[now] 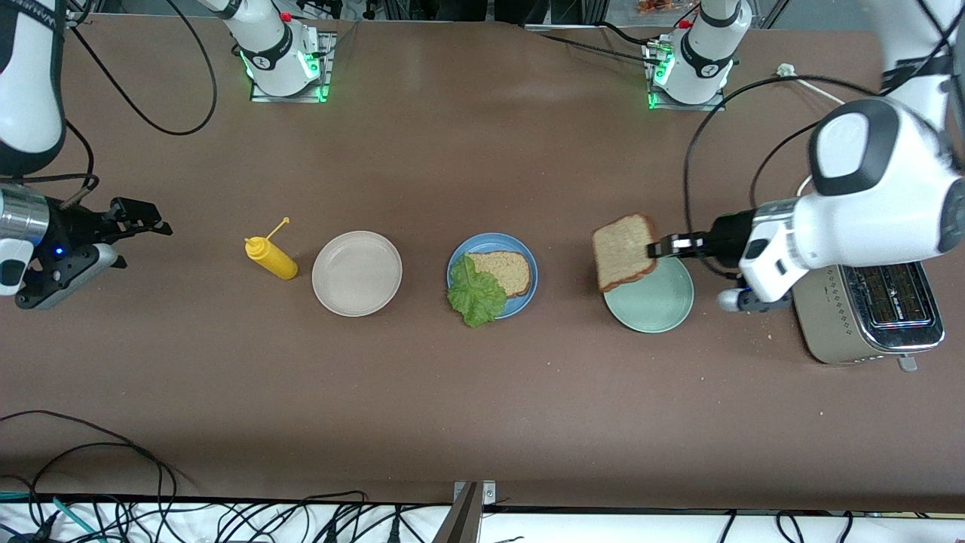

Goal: Make sandwich in blue plate with both arms
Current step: 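Carry the toast slice with the left gripper onto the lettuce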

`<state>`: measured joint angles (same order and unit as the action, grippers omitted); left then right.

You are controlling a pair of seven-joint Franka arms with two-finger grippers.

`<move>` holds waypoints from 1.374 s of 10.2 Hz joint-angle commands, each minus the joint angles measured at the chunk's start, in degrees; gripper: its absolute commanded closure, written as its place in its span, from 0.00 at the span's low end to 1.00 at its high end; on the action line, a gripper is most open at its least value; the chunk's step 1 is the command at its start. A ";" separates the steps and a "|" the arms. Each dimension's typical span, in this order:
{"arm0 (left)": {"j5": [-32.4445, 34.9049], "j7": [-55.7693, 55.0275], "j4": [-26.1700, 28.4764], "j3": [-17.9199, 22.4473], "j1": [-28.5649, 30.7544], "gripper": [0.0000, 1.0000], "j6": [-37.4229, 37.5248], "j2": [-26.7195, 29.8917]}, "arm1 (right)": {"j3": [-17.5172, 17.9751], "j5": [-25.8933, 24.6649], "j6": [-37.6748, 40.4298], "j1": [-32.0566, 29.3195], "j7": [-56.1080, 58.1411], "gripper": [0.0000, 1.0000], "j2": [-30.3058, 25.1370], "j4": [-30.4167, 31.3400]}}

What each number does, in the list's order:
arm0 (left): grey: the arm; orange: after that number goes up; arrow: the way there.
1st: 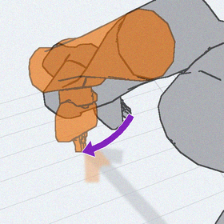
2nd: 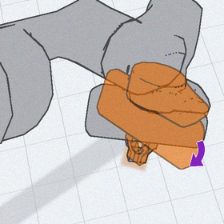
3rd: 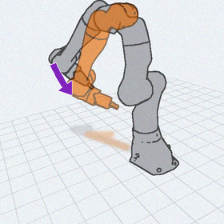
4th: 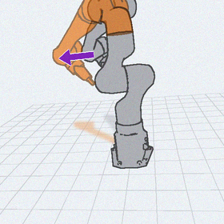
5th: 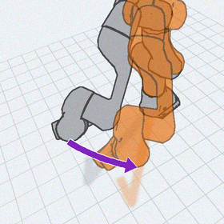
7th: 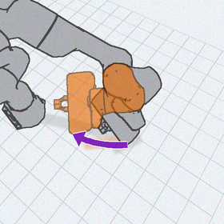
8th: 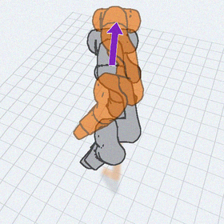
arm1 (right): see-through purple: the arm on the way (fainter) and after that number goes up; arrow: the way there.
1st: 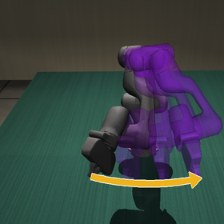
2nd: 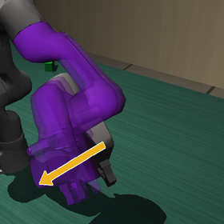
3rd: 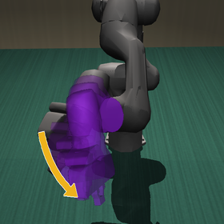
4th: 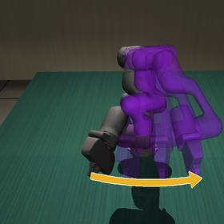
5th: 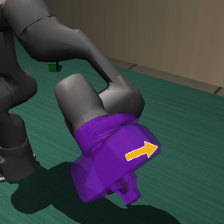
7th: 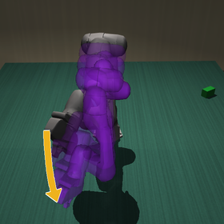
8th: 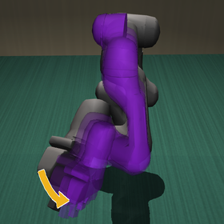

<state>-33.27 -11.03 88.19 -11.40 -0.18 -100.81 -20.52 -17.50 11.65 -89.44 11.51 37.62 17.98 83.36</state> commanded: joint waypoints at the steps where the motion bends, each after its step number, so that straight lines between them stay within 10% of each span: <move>1: -8.63 -3.56 -0.82 0.50 -7.27 1.00 -8.68 -5.83 | 9.73 -7.43 -3.98 -7.61 -19.69 0.00 -11.44 10.40; 14: -11.47 -3.04 -1.53 0.59 -22.23 1.00 -28.56 -19.55 | 17.85 -12.18 2.08 -13.88 -43.68 0.00 -19.03 9.63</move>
<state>-42.97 -15.09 88.19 -11.43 -21.72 -127.15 -38.25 -2.33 0.37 -88.28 -0.26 -4.20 -0.58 93.78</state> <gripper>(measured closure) 0.925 0.000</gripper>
